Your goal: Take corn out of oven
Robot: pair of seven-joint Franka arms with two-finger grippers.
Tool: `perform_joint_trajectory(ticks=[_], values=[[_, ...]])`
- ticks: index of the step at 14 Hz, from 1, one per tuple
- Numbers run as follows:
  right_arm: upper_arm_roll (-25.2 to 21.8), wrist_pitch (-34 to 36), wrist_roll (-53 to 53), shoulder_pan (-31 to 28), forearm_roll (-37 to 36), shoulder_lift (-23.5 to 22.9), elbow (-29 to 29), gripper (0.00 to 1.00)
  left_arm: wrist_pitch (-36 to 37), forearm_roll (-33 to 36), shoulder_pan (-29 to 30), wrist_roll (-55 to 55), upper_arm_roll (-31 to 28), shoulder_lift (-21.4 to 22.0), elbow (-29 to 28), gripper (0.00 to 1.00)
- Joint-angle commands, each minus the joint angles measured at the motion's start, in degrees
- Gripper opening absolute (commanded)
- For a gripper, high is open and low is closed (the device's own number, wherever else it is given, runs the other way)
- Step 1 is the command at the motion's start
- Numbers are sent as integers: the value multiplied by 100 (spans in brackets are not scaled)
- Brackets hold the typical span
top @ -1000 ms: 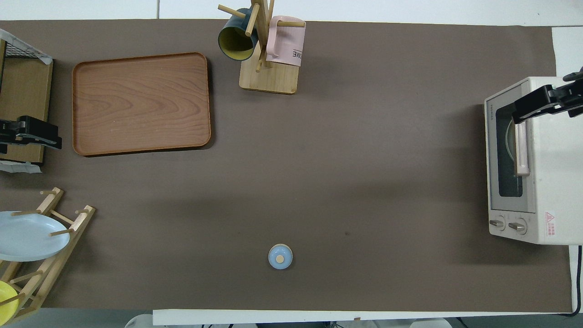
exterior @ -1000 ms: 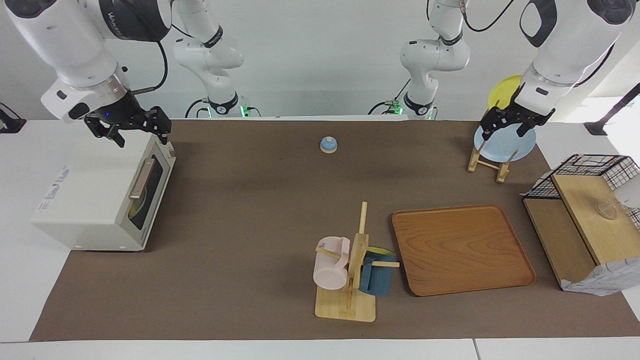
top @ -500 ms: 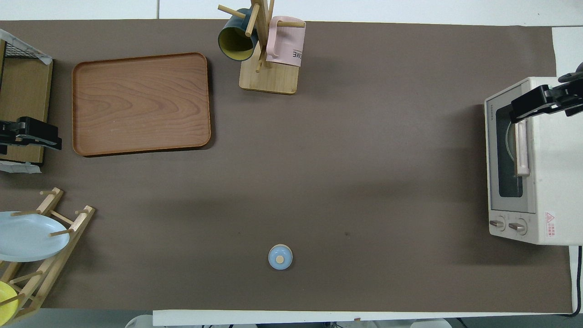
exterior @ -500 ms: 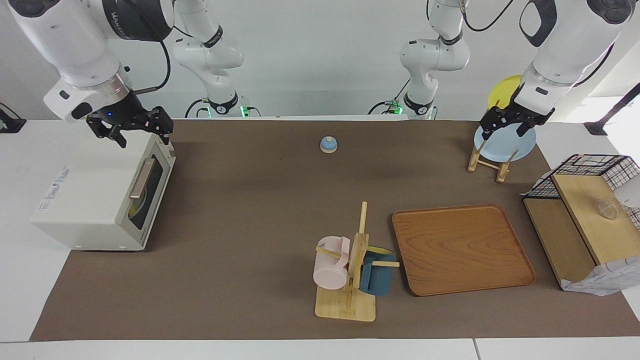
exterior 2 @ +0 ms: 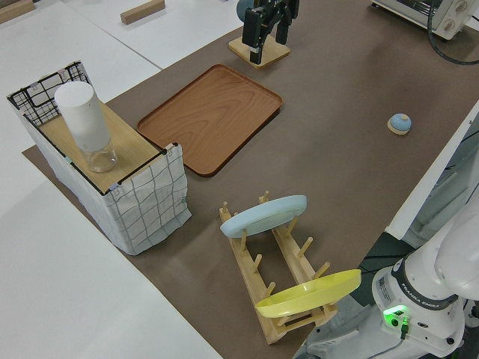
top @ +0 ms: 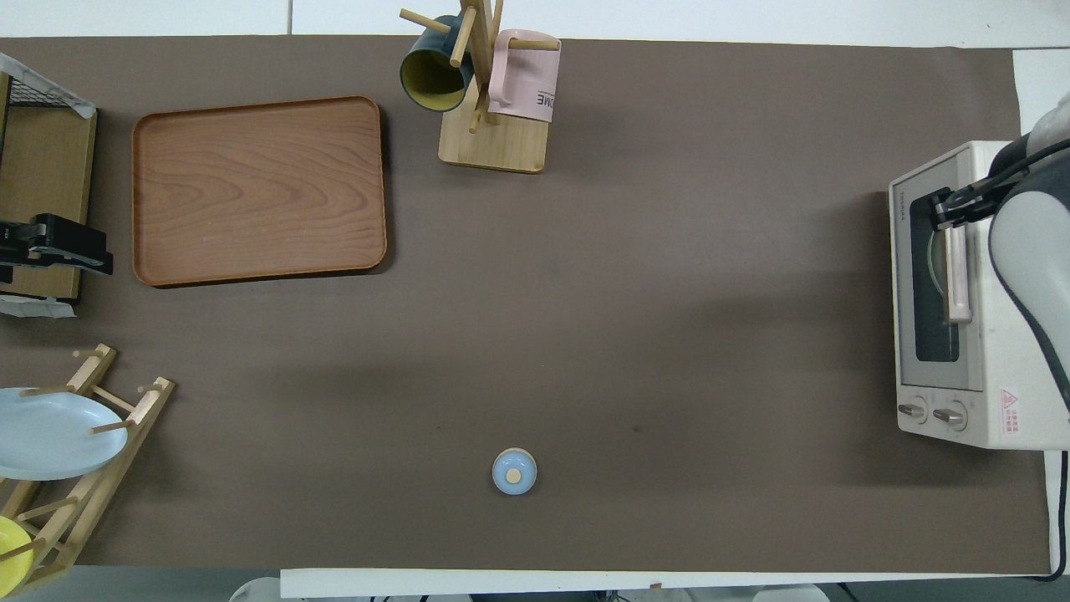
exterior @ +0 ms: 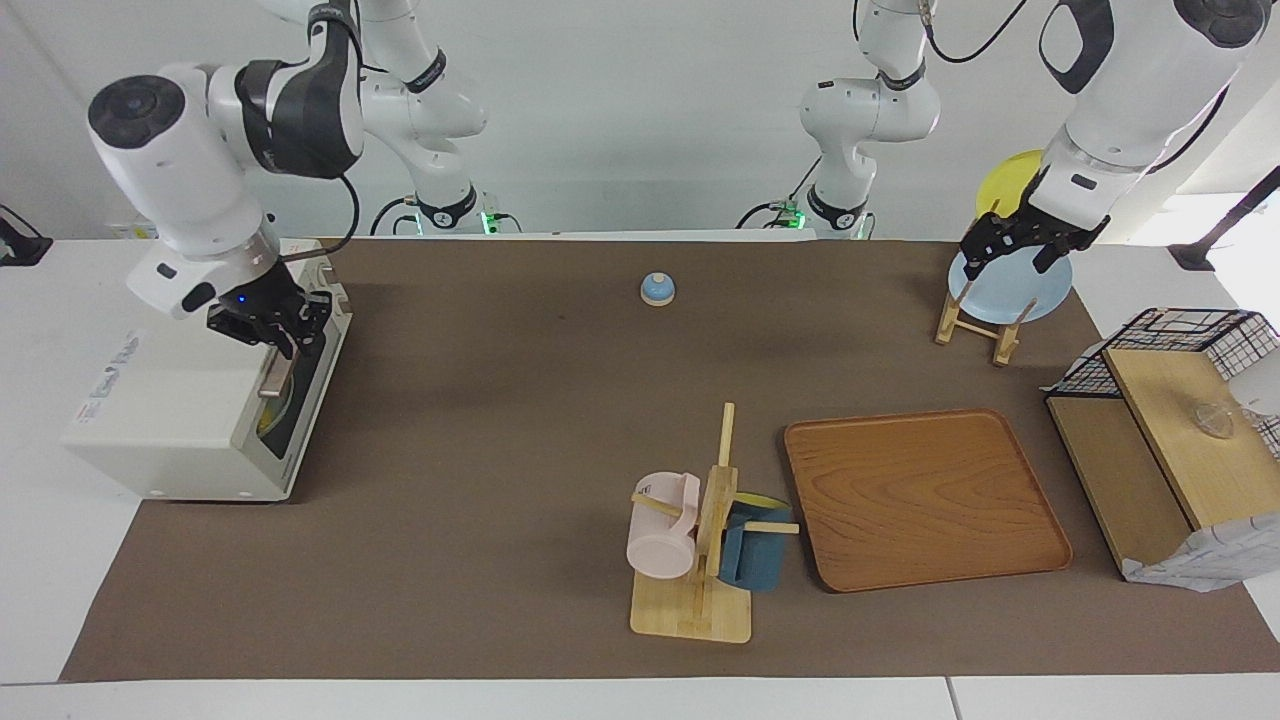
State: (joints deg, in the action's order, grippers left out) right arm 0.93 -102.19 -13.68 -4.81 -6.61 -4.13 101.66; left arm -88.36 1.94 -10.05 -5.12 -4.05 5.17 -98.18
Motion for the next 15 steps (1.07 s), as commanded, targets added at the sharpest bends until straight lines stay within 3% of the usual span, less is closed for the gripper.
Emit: perform_joint_trajectory(ticks=[1, 7, 10, 15], values=[[39, -240, -109, -108, -244, 255, 547, 0, 91, 113, 30, 90, 27, -16, 80, 100], [48, -310, -302, -292, -262, 246, 776, 0, 91, 113, 30, 90, 27, -16, 80, 100], [56, -679, -232, -240, -183, 220, 978, 0, 91, 113, 30, 90, 27, -16, 80, 100], [65, -1206, 724, 663, 90, -307, 1014, 0, 91, 113, 30, 90, 27, -16, 80, 100]])
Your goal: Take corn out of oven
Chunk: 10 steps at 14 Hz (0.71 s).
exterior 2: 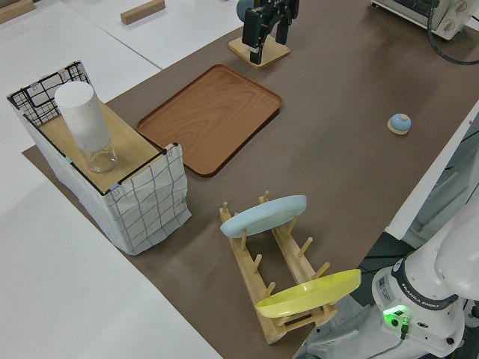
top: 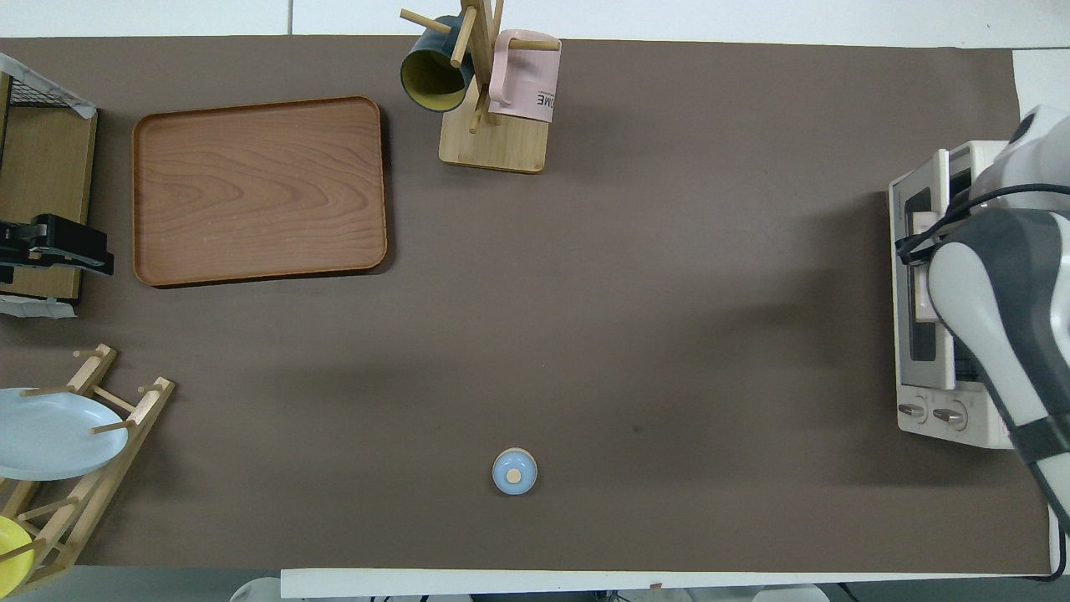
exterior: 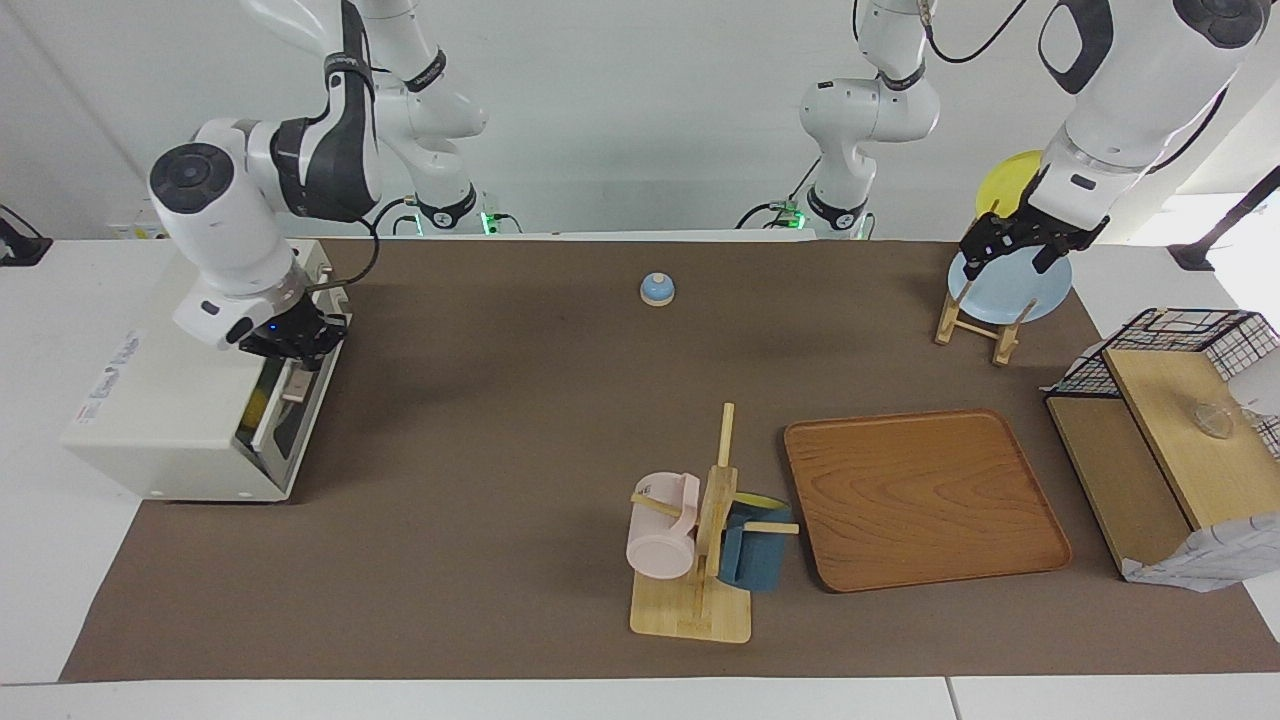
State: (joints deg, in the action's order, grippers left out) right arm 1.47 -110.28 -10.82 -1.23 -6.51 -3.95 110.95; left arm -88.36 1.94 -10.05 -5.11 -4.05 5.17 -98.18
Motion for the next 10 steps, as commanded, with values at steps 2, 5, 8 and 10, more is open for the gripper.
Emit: perform_joint_trajectory(ticks=[2, 5, 8, 10], values=[[12, -800, 712, 527, 80, -605, 137, 0, 91, 113, 30, 89, 27, -16, 80, 100], [38, -1355, 879, 623, 299, -1159, 129, 0, 91, 113, 30, 89, 27, -16, 80, 100], [38, -1681, 1265, 852, 300, -1424, 129, 0, 91, 113, 30, 89, 27, -16, 80, 100], [38, -1367, 1346, 967, 300, -1415, -72, 0, 91, 113, 30, 89, 27, -8, 80, 100]])
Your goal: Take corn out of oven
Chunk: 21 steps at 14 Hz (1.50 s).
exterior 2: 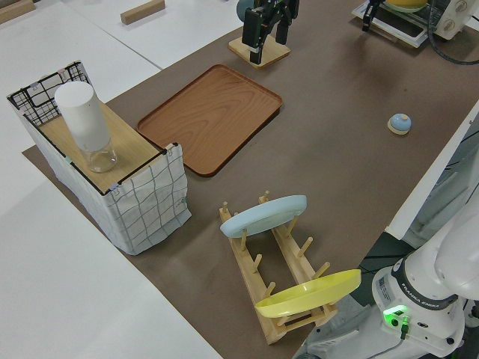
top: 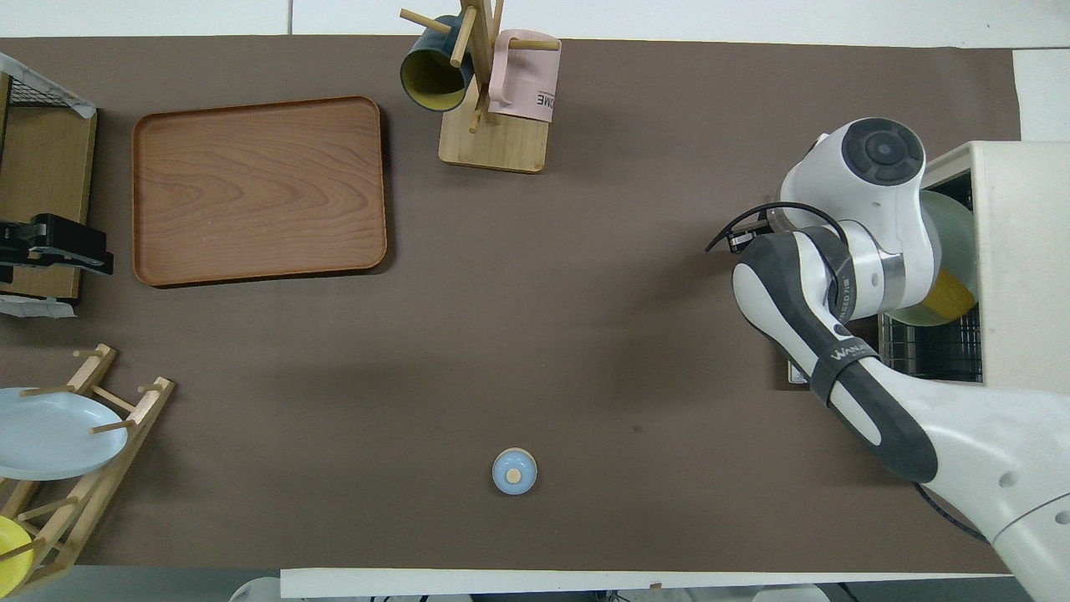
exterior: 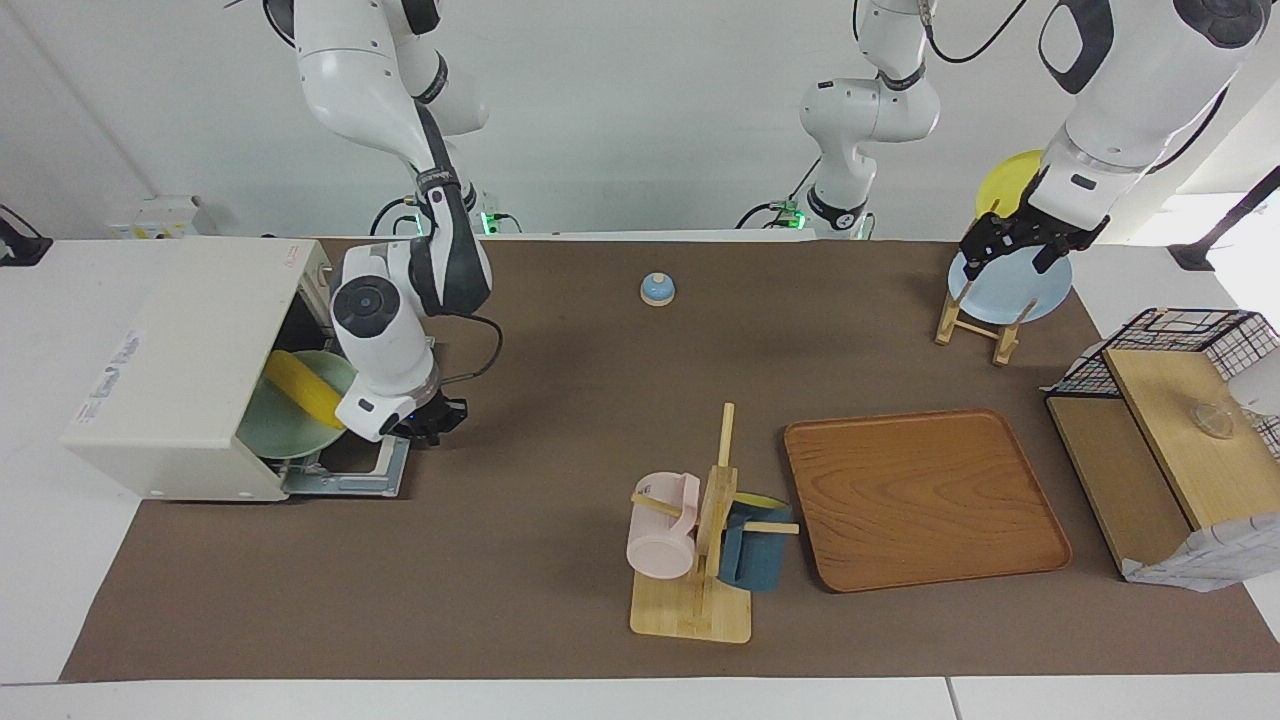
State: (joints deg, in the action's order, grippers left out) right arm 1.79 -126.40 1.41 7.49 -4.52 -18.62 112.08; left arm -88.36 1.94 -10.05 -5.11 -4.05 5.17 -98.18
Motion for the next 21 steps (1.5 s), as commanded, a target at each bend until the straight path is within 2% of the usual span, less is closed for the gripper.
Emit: perform_joint_trajectory(ticks=[1, 3, 5, 7, 10, 13, 15, 16, 17, 18, 19, 21], values=[[6, 413, 114, 86, 100, 95, -282, 3, 91, 113, 30, 89, 27, -16, 80, 100], [-21, 694, 70, -18, 74, 384, -301, 38, 91, 113, 30, 89, 27, -16, 80, 100], [-12, 1194, 52, -299, 65, 718, -292, 54, 91, 113, 30, 89, 27, -16, 80, 100], [-21, 1547, -52, -581, 65, 921, -231, 63, 91, 113, 30, 89, 27, -16, 80, 100], [-12, 1654, -298, -906, 65, 1018, -21, 63, 91, 113, 30, 89, 27, -16, 80, 100], [-12, 1444, -492, -1065, 65, 1088, 243, 61, 91, 113, 30, 89, 27, -16, 80, 100], [-21, 1006, -650, -1074, 65, 1176, 567, 53, 91, 113, 30, 89, 27, -16, 80, 100], [-21, 768, -668, -1057, -5, 1229, 761, 47, 91, 113, 30, 89, 27, -16, 80, 100], [-21, 662, -694, -1022, -110, 1229, 823, 36, 91, 113, 30, 89, 27, -8, 80, 100], [-12, 722, -730, -960, -389, 1229, 807, 15, 91, 113, 30, 89, 27, -16, 80, 100], [-3, 757, -712, -768, -670, 1229, 780, 1, 91, 113, 30, 89, 27, -16, 80, 100], [-3, 923, -521, -364, -823, 1229, 675, 0, 91, 113, 30, 89, 27, -16, 80, 100]])
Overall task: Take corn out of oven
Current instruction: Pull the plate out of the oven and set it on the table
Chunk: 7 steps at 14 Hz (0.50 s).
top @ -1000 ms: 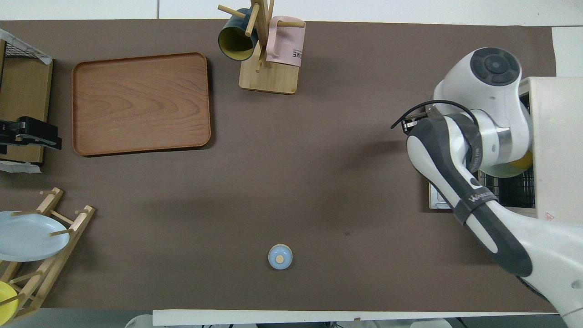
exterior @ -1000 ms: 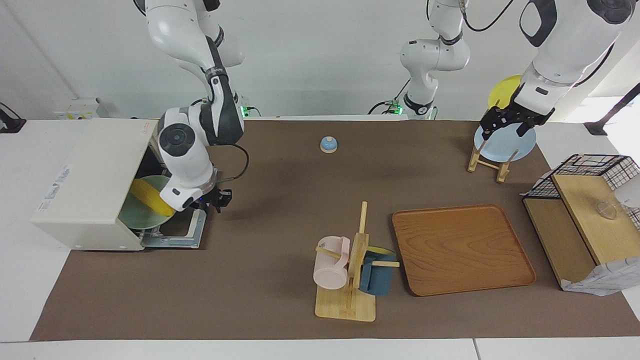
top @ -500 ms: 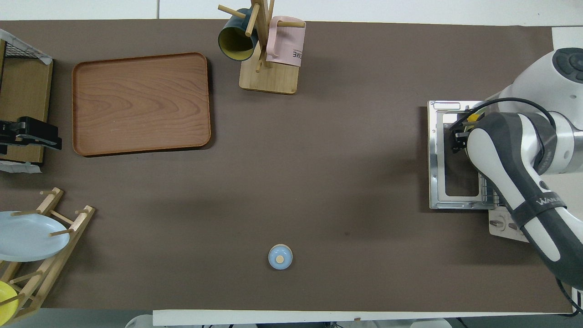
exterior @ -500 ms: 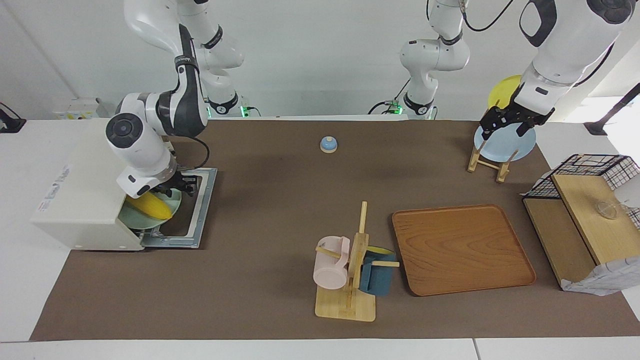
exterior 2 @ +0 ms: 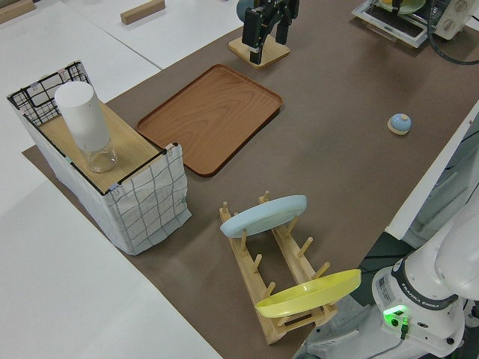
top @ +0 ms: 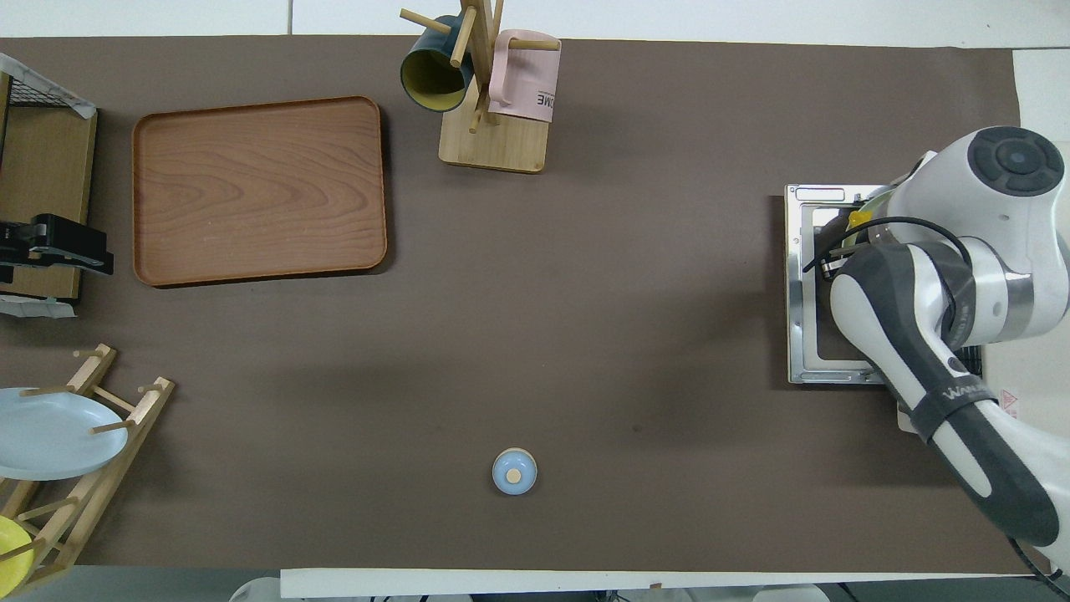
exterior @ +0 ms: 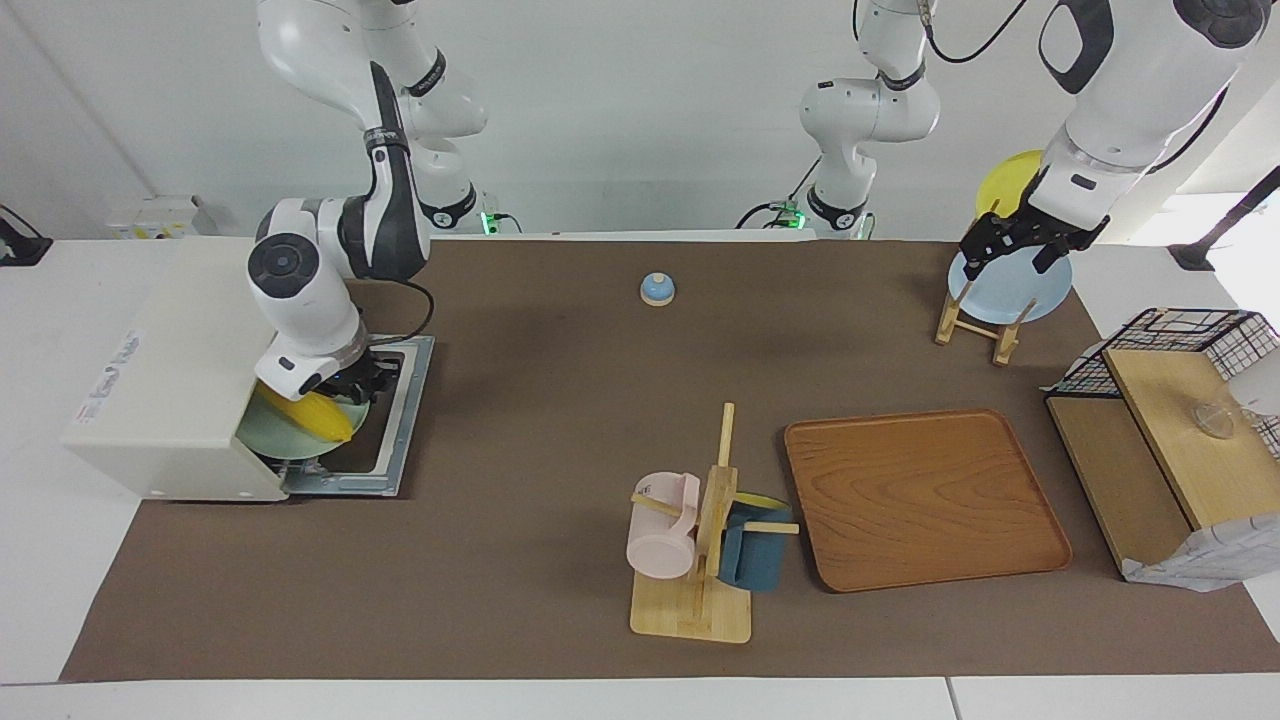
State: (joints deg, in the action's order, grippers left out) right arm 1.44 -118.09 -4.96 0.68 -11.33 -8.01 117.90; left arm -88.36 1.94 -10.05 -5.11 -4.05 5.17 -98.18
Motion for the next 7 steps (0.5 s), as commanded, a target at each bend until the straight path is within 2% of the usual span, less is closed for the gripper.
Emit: perform_joint_trajectory(ticks=[1, 4, 7], values=[[23, 337, 484, 623, -150, 124, -99, 0, 91, 113, 30, 89, 27, -16, 80, 100], [40, 1329, 1802, 1818, -150, -244, -1117, 0, 91, 113, 30, 89, 27, -16, 80, 100], [49, 2279, 3085, 2864, 7, -1086, -2688, 0, 91, 113, 30, 89, 27, -16, 80, 100]])
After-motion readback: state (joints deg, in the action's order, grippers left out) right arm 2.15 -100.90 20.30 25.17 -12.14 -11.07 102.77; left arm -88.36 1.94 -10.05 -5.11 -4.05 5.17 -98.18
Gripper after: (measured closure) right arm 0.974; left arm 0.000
